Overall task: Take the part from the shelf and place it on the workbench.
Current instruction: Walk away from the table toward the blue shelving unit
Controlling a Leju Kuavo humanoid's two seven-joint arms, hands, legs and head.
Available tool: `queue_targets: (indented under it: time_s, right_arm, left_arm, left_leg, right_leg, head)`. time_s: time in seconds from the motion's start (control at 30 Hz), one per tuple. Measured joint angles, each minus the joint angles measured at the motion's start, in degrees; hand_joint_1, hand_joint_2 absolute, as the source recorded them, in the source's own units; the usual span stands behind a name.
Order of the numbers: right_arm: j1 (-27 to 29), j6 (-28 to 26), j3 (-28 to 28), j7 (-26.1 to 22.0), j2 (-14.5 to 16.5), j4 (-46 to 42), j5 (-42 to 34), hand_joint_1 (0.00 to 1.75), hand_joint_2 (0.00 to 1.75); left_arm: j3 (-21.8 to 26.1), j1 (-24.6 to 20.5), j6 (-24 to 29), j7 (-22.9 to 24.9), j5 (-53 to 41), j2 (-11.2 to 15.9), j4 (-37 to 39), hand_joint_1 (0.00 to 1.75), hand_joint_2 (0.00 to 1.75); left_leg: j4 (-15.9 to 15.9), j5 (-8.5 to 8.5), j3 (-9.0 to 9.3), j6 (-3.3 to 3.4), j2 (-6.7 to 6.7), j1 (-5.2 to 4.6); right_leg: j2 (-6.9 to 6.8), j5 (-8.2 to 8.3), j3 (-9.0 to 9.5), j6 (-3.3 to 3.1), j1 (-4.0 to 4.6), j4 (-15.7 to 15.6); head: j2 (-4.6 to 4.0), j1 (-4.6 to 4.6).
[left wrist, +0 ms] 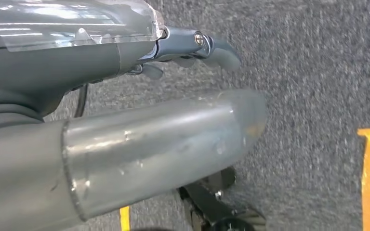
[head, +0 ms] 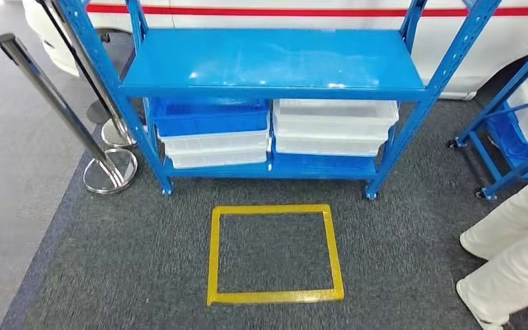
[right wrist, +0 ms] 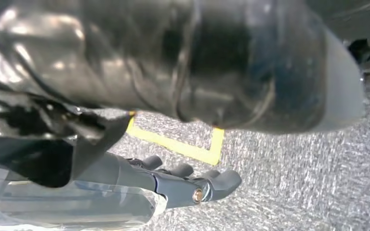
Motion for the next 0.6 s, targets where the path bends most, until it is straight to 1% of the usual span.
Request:
queue_targets:
  time_s: [0.03, 0.07, 0.13, 0.17, 0.2, 0.23, 0.27, 0.3, 0.33, 0.37, 0.4, 0.43, 0.5, 0.53, 0.57, 0.6]
  right_arm:
    - [0.02, 0.14, -0.01, -0.02, 0.0, 0.0, 0.04, 0.0, 0.0]
    - [-0.03, 0.28, -0.01, -0.04, 0.0, 0.0, 0.12, 0.0, 0.0]
    - [-0.1, 0.5, -0.01, -0.07, -0.01, 0.01, 0.27, 0.0, 0.0]
    - [-0.12, 0.55, -0.01, -0.06, 0.0, 0.02, 0.23, 0.0, 0.0]
    - [-0.13, 0.56, -0.01, -0.04, 0.01, 0.04, 0.1, 0.0, 0.0]
    - [-0.14, 0.55, -0.01, -0.03, 0.01, 0.07, -0.04, 0.0, 0.0]
    - [-0.15, 0.53, -0.01, -0.03, 0.02, 0.09, -0.17, 0.0, 0.0]
    - [-0.13, 0.49, -0.01, -0.03, 0.02, 0.1, -0.23, 0.0, 0.0]
    - [-0.11, 0.43, 0.0, -0.03, 0.02, 0.1, -0.22, 0.0, 0.0]
    - [-0.11, 0.38, 0.02, -0.04, 0.02, 0.11, -0.2, 0.0, 0.0]
    - [-0.12, 0.33, 0.04, -0.04, 0.02, 0.11, -0.15, 0.0, 0.0]
    - [-0.14, 0.31, 0.05, -0.05, 0.02, 0.11, -0.1, 0.0, 0.0]
    - [-0.17, 0.32, 0.08, -0.05, 0.01, 0.11, 0.03, 0.0, 0.0]
    - [-0.19, 0.31, 0.08, -0.05, 0.0, 0.11, 0.07, 0.0, 0.0]
    - [-0.29, 0.3, 0.09, -0.05, -0.01, 0.11, 0.05, 0.0, 0.0]
    - [-0.38, 0.28, 0.09, -0.05, -0.01, 0.12, -0.02, 0.0, 0.0]
  left_arm:
    - [-0.01, -0.06, -0.05, 0.0, 0.0, -0.05, -0.03, 0.0, 0.0]
    - [-0.01, -0.1, -0.1, 0.0, 0.01, -0.1, -0.07, 0.0, 0.0]
    - [-0.01, -0.12, -0.21, 0.01, 0.02, -0.19, -0.2, 0.0, 0.0]
    - [-0.01, -0.06, -0.24, 0.02, 0.04, -0.18, -0.26, 0.0, 0.0]
    - [-0.01, 0.06, -0.27, 0.02, 0.05, -0.18, -0.31, 0.0, 0.0]
    - [0.0, 0.18, -0.3, 0.02, 0.08, -0.16, -0.32, 0.0, 0.0]
    - [-0.01, 0.29, -0.32, 0.03, 0.11, -0.15, -0.33, 0.0, 0.0]
    - [-0.01, 0.36, -0.33, 0.03, 0.14, -0.14, -0.34, 0.0, 0.0]
    - [-0.01, 0.35, -0.35, 0.05, 0.16, -0.15, -0.35, 0.0, 0.0]
    - [-0.01, 0.28, -0.38, 0.09, 0.17, -0.15, -0.36, 0.0, 0.0]
    - [-0.01, 0.25, -0.42, 0.13, 0.18, -0.16, -0.38, 0.0, 0.0]
    - [-0.01, 0.26, -0.45, 0.19, 0.18, -0.16, -0.4, 0.0, 0.0]
    - [-0.01, 0.36, -0.47, 0.29, 0.18, -0.16, -0.45, 0.0, 0.0]
    - [-0.02, 0.36, -0.47, 0.32, 0.17, -0.17, -0.45, 0.0, 0.0]
    - [-0.02, 0.3, -0.47, 0.34, 0.18, -0.17, -0.47, 0.0, 0.0]
    - [-0.03, 0.27, -0.48, 0.35, 0.19, -0.17, -0.49, 0.0, 0.0]
  left_leg:
    - [2.03, -0.17, -1.03, -0.26, -0.04, 0.06]
    - [4.95, -0.91, -2.74, -0.54, -0.06, 0.2]
    - [11.37, -3.86, -7.13, -1.14, -0.09, 0.53]
    - [13.46, -5.15, -9.05, -1.41, -0.09, 0.7]
    - [14.04, -5.53, -10.27, -1.59, -0.09, 0.81]
    - [12.77, -4.54, -10.58, -1.72, -0.08, 0.88]
    - [9.98, -2.28, -10.18, -1.79, -0.08, 0.92]
    - [6.38, 0.8, -9.46, -1.74, -0.08, 0.95]
    - [3.33, 2.7, -8.86, -1.58, -0.03, 0.85]
    - [1.31, 3.79, -8.45, -1.27, 0.0, 0.73]
    - [0.32, 4.18, -8.36, -0.83, 0.02, 0.6]
    - [0.2, 3.69, -8.22, -0.36, 0.03, 0.49]
    - [-0.35, 4.2, -7.09, 0.54, -0.1, 0.59]
    - [-0.61, 4.11, -6.35, 0.92, -0.07, 0.66]
    - [-0.85, 3.95, -5.73, 1.26, 0.01, 0.68]
    - [-1.02, 3.73, -5.35, 1.54, 0.17, 0.66]
  right_leg:
    - [0.01, -0.17, 0.62, -0.29, -0.17, -0.36]
    - [0.02, -0.38, 1.21, -0.52, -0.33, -0.7]
    - [0.19, -1.05, 2.09, -0.73, -0.37, -0.93]
    - [0.45, -1.47, 2.55, -0.68, -0.42, -0.94]
    - [0.78, -1.91, 3.08, -0.55, -0.48, -0.94]
    - [1.02, -2.36, 3.71, -0.41, -0.58, -0.94]
    - [1.22, -2.86, 4.4, -0.27, -0.68, -0.94]
    - [1.34, -3.38, 5.0, -0.08, -0.77, -0.96]
    - [1.46, -3.89, 5.54, 0.18, -0.78, -0.89]
    - [1.59, -4.37, 5.86, 0.58, -0.76, -0.88]
    - [1.67, -4.68, 6.2, 1.04, -0.71, -0.77]
    - [1.71, -4.81, 6.52, 1.51, -0.62, -0.65]
    - [1.45, -4.94, 7.06, 2.21, -0.62, 0.02]
    - [1.16, -5.24, 6.59, 2.47, -0.64, 1.34]
    - [0.86, -5.96, 5.42, 2.68, -0.7, 3.65]
    - [0.58, -6.97, 3.66, 2.84, -0.73, 6.61]
  head:
    - [0.0, -0.01]
    - [0.0, -0.02]
    - [0.0, -0.04]
    - [0.0, -0.04]
    - [0.0, -0.04]
    - [0.0, -0.04]
    - [0.0, -0.04]
    - [0.0, -0.04]
    - [0.0, -0.04]
    - [0.0, -0.03]
    - [0.0, -0.03]
    - [0.0, -0.03]
    - [0.0, -0.03]
    - [0.0, -0.02]
    - [0.0, -0.01]
    - [0.0, -0.01]
